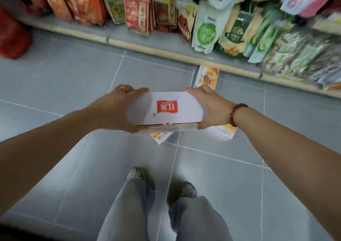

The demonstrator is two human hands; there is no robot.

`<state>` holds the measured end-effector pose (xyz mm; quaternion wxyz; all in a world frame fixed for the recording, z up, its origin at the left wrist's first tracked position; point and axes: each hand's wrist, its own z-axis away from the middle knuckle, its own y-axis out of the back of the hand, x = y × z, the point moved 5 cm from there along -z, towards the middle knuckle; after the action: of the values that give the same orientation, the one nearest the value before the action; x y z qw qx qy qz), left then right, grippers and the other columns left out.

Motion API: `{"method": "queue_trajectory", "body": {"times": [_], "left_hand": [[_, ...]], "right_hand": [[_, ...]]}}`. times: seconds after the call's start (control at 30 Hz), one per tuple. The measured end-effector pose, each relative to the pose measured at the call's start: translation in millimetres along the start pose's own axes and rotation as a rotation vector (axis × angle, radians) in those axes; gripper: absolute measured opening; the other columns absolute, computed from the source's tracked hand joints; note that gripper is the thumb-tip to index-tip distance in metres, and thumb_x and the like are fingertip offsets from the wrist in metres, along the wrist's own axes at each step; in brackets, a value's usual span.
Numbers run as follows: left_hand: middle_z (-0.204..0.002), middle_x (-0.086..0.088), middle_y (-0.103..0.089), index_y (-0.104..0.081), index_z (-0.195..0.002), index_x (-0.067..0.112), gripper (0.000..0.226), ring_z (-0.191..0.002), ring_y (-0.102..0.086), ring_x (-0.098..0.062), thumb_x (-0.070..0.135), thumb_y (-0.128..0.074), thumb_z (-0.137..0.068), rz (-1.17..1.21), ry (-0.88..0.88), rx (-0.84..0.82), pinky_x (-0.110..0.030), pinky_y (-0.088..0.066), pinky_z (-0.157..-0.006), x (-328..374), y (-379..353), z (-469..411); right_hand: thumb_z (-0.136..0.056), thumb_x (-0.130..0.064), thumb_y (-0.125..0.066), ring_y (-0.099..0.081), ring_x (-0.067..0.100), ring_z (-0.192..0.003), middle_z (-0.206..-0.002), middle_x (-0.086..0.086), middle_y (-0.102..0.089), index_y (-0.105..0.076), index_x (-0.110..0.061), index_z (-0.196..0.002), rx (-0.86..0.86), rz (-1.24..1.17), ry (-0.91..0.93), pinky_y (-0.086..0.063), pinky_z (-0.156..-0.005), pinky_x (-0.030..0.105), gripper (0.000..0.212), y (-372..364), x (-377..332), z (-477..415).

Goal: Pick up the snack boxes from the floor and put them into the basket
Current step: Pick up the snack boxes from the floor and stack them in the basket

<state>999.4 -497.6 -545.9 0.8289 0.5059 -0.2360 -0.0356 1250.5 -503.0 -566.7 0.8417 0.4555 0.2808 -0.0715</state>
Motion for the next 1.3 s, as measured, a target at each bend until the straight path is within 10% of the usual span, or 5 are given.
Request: {"method": "queue_trajectory", "body": {"times": [0.4,0.6,0.9,1.17,1.3], "left_hand": [[-0.115,0.028,-0.049,-0.051,-0.123,0.042,0.093,-0.104,-0.044,0.009,0.064,-0.073,-0.036,0.190,-0.049,0.660,-0.018,-0.036,-0.087,-30.2,311.5,194.1],[-0.119,0.025,-0.057,-0.066,-0.110,0.034,0.082,-0.111,-0.052,0.008,0.054,-0.083,-0.032,0.484,-0.030,0.957,-0.029,-0.047,-0.093,-114.4,416.6,264.9],[-0.111,0.011,-0.066,-0.070,-0.101,0.031,0.055,-0.095,-0.066,-0.007,0.038,-0.089,-0.049,0.846,0.015,1.365,-0.034,-0.056,-0.078,-215.7,474.5,282.3],[-0.083,0.001,-0.075,-0.070,-0.100,0.023,0.050,-0.081,-0.071,-0.017,0.032,-0.081,-0.052,1.052,0.172,1.516,-0.032,-0.059,-0.066,-353.0,503.0,225.5],[-0.082,-0.006,-0.074,-0.070,-0.097,0.021,0.036,-0.074,-0.072,-0.018,0.019,-0.081,-0.063,1.124,0.288,1.541,-0.030,-0.058,-0.060,-428.7,526.8,187.7]], "right_hand": [[-0.060,-0.032,-0.087,-0.035,0.003,-0.119,-0.131,-0.014,-0.037,-0.038,-0.039,-0.136,0.265,-0.035,0.412,-0.029,-0.096,0.021,0.091,246.9,-288.1,37.6],[-0.051,-0.038,-0.089,-0.052,0.005,-0.118,-0.124,-0.018,-0.058,-0.066,-0.037,-0.110,0.437,-0.394,0.648,-0.045,-0.101,0.043,0.064,291.8,-414.2,1.4],[-0.058,-0.023,-0.080,-0.061,0.025,-0.109,-0.112,0.006,-0.065,-0.070,-0.023,-0.106,0.534,-0.832,0.772,-0.055,-0.089,0.041,0.049,307.6,-525.0,-114.1],[-0.072,-0.027,-0.074,-0.065,0.019,-0.101,-0.104,-0.013,-0.069,-0.064,-0.032,-0.118,0.516,-0.848,0.707,-0.052,-0.091,0.051,0.048,303.7,-598.2,-281.5],[-0.077,-0.026,-0.072,-0.058,0.038,-0.097,-0.104,0.012,-0.067,-0.058,-0.031,-0.126,0.446,-0.827,0.693,-0.049,-0.082,0.060,0.051,306.5,-635.1,-378.1]]}}
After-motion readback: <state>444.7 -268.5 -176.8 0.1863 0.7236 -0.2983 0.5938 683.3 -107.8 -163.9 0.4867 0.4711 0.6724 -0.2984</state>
